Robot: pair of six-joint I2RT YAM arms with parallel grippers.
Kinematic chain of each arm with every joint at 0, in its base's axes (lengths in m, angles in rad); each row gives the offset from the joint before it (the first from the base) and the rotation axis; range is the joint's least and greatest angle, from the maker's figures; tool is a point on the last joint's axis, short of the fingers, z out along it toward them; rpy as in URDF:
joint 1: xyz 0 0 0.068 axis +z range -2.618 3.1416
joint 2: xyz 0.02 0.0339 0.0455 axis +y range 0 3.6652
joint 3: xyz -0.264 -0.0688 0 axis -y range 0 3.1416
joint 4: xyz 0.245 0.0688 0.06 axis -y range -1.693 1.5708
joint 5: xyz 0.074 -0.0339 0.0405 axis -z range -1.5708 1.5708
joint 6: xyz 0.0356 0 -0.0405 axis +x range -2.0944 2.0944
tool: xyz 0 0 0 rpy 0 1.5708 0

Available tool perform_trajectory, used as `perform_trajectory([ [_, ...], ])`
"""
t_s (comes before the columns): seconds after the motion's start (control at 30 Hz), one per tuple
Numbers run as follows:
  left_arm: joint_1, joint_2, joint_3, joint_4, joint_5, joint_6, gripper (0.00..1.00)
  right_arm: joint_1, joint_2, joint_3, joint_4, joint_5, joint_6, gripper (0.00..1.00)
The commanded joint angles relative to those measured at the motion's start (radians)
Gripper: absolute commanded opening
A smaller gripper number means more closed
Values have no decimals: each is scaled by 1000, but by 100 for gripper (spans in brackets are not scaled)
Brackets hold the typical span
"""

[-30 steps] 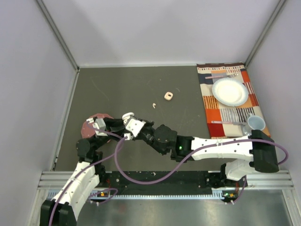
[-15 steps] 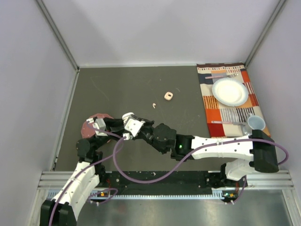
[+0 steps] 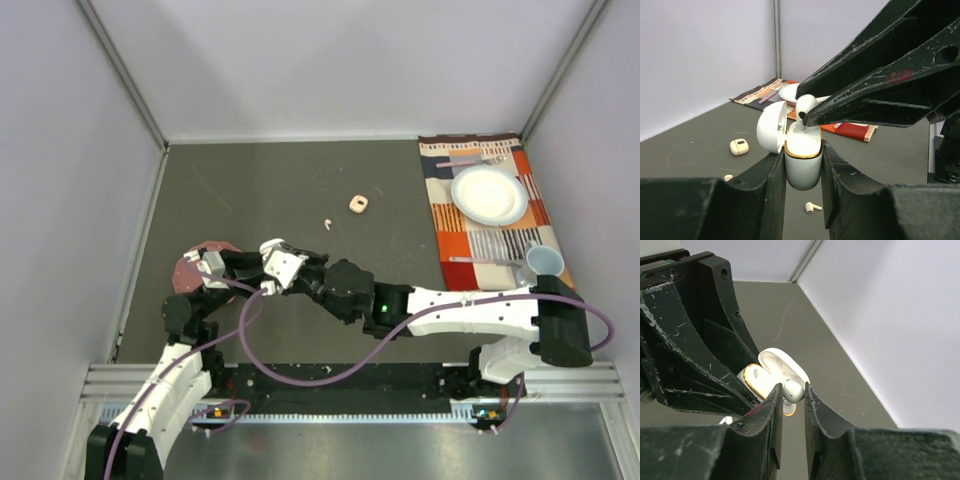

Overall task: Insert the wireless bluetooth earbuds into the charging case
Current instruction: Adjust the right earbud in the right side groove of the charging case.

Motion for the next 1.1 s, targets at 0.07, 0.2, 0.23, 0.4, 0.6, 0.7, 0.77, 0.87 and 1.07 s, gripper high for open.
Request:
perform_trajectory([
  [0.07,0,-14,15,52,-5,10,0,-12,-17,55,-21,-30,21,9],
  [0.2,0,-14,13,57,-6,9,0,-12,-16,53,-58,-40,35,13],
  [0.23,0,-16,13,57,-6,9,0,-12,-19,53,-61,-40,39,14],
  [0.4,0,-13,12,60,-6,8,0,-10,-20,64,-76,-34,59,25],
  [0.6,0,-13,13,58,-5,6,0,-13,-25,75,-67,-34,79,54],
  [0.7,0,-13,13,58,-3,5,0,-15,-31,76,-58,-37,90,60],
  [0.77,0,-13,12,57,-3,5,0,-16,-40,76,-49,-36,98,60],
  [0.87,0,-13,13,55,-5,8,0,-16,-75,62,-7,-31,107,71],
  [1.07,0,-17,18,46,-2,8,0,-15,-203,-13,105,1,134,99],
])
